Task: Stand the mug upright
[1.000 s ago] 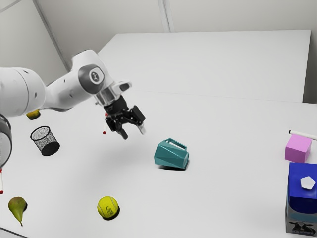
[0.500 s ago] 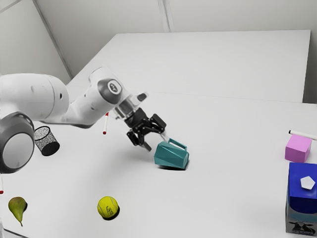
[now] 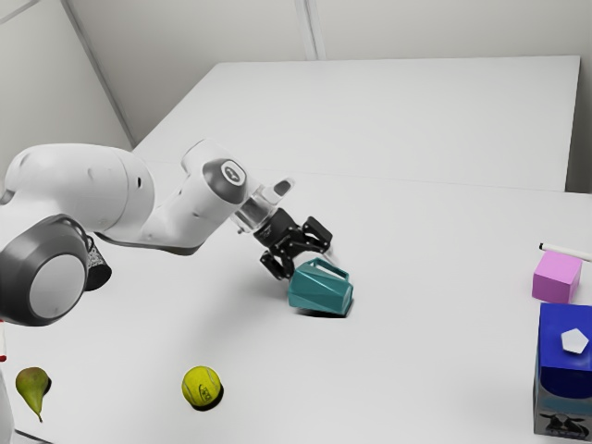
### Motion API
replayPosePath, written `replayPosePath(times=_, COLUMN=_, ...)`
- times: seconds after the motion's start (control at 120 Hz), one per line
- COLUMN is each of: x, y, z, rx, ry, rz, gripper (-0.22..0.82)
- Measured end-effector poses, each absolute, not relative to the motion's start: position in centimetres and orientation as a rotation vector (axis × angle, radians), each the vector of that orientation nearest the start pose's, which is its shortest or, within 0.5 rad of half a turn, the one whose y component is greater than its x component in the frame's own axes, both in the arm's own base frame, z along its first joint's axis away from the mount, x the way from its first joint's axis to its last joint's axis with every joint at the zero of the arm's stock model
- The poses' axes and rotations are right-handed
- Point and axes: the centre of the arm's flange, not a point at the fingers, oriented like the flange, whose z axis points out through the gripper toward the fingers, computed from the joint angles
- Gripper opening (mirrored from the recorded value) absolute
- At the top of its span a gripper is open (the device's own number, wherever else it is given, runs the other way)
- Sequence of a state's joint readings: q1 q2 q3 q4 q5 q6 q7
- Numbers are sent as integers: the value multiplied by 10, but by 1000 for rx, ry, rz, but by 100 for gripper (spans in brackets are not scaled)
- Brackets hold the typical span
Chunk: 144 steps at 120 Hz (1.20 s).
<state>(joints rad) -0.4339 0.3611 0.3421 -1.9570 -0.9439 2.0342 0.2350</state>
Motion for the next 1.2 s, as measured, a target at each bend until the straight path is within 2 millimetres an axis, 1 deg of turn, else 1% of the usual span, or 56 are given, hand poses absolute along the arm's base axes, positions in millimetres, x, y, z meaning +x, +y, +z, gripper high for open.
replayPosePath(times=0.05, x=590, y=-108, z=296, rx=2446, ry=269, rz=-206, gripper=46)
replayPosePath(times=0.258, x=593, y=-109, z=298, rx=2439, ry=276, rz=-183, gripper=8)
replayPosePath(times=0.35, x=593, y=-113, z=299, rx=2433, ry=275, rz=-179, gripper=0)
replayPosePath(times=0.542, x=593, y=-115, z=308, rx=2412, ry=280, rz=-157, gripper=-11)
replayPosePath(times=0.633, x=593, y=-115, z=311, rx=2405, ry=280, rz=-153, gripper=-14)
replayPosePath(times=0.9, x=590, y=-114, z=318, rx=2398, ry=278, rz=-151, gripper=-17)
replayPosePath(times=1.1, x=589, y=-110, z=337, rx=2428, ry=239, rz=-129, gripper=-18)
replayPosePath(times=1.2, x=587, y=-105, z=351, rx=2482, ry=202, rz=-115, gripper=-18)
